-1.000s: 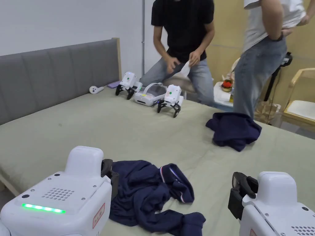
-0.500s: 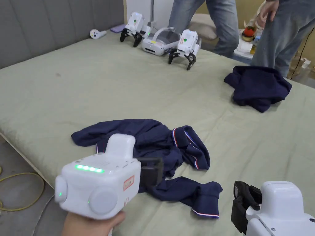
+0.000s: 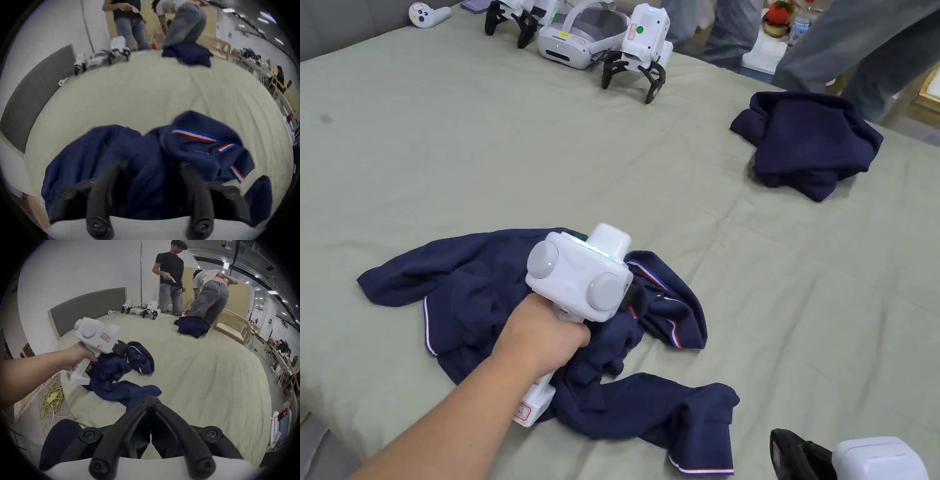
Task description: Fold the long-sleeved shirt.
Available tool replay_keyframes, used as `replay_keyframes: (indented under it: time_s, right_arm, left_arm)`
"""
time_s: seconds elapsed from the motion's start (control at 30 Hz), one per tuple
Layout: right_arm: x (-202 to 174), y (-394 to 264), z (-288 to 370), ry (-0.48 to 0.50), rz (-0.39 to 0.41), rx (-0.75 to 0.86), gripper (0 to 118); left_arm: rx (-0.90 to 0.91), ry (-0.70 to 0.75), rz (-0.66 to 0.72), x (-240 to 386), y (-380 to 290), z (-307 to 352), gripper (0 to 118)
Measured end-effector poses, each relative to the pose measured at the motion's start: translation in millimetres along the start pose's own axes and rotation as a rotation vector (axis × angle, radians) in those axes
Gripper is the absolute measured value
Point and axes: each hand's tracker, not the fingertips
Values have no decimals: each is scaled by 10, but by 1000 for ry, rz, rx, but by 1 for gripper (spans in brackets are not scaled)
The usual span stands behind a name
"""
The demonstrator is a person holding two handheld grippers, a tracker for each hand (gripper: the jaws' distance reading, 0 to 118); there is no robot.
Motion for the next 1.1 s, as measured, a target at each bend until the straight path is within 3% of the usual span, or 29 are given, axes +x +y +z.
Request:
replay_keyframes:
  time_s: [0.03,0.17,0.43,0.53,0.7,0.83,0.97,1.1]
  right_arm:
    - [23,-10,10,-4,-3,-1,0]
    - [101,-20,158,-17,-24,14,0]
    - [373,-46,1000,-79,-91,143,0]
    - [525,-86,1413,-173,-89,196,0]
    - [882,-212,2145,-303,-196,300,0]
    - [1144,-350,2695,-418,-235,350,0]
    - [1382,-554,3151,-522,-299,393,0]
    - [1578,-801,3379,-591,-336,382,0]
  left_arm:
    - [25,43,-26,56,-1,13,36]
    - [38,19,6,112,87,220,17]
    - [231,-70,21,606,532,1441,13]
    - [355,-96,-55,1048,853,2083,12]
    - [568,-204,-118,1986,1296,3197,8]
    - [696,-274,-187,2864,1597,3961,6]
    - [727,-423,-198,3586,1758,4269,5]
    - [661,-536,-277,4286,1614,3985,5]
